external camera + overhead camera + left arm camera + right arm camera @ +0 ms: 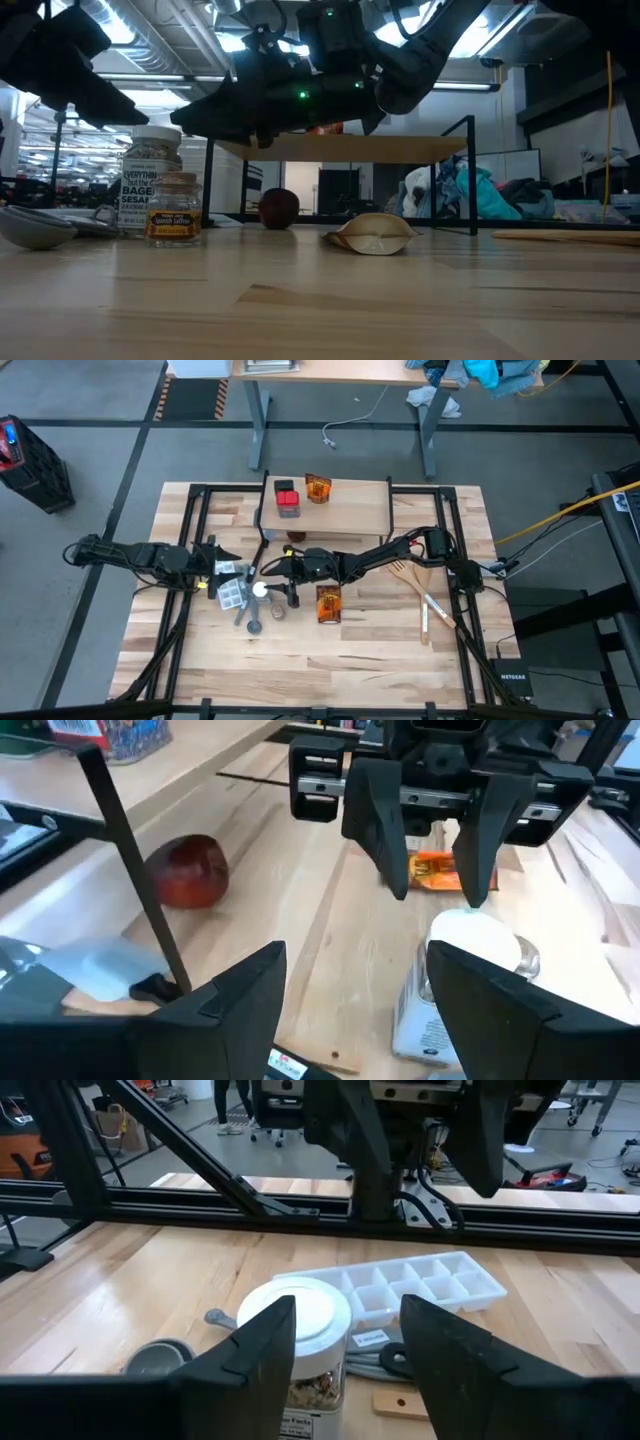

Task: Shelf spices
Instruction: Put the white seasoning bottle on the shelf

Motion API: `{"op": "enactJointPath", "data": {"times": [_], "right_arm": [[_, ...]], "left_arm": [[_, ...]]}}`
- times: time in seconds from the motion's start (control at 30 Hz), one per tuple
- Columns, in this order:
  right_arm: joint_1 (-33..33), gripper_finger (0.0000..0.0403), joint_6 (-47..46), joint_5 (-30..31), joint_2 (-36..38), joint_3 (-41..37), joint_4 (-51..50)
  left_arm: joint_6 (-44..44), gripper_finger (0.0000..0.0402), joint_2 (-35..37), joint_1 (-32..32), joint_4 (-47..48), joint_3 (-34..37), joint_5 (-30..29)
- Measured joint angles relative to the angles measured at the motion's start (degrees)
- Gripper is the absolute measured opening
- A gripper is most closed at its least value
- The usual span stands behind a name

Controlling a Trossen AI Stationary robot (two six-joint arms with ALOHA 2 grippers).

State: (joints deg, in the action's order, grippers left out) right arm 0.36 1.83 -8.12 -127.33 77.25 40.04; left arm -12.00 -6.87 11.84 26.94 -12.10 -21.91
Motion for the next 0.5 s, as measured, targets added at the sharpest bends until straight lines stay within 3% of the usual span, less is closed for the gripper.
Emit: {"op": "enactJointPath", "data": {"times": [0.37,0.5], "right_arm": [[0.0,0.0189,0.0,0.0,0.1,0.1,0.2],[0.0,0.0189,0.0,0.0,0.2,0.1,0.2]], "left_arm": [[-2.8,0.0235,0.0,0.2,-3.7,4.0,0.2],[0.7,0.0235,0.2,0.2,-6.5,4.0,0.2]]}}
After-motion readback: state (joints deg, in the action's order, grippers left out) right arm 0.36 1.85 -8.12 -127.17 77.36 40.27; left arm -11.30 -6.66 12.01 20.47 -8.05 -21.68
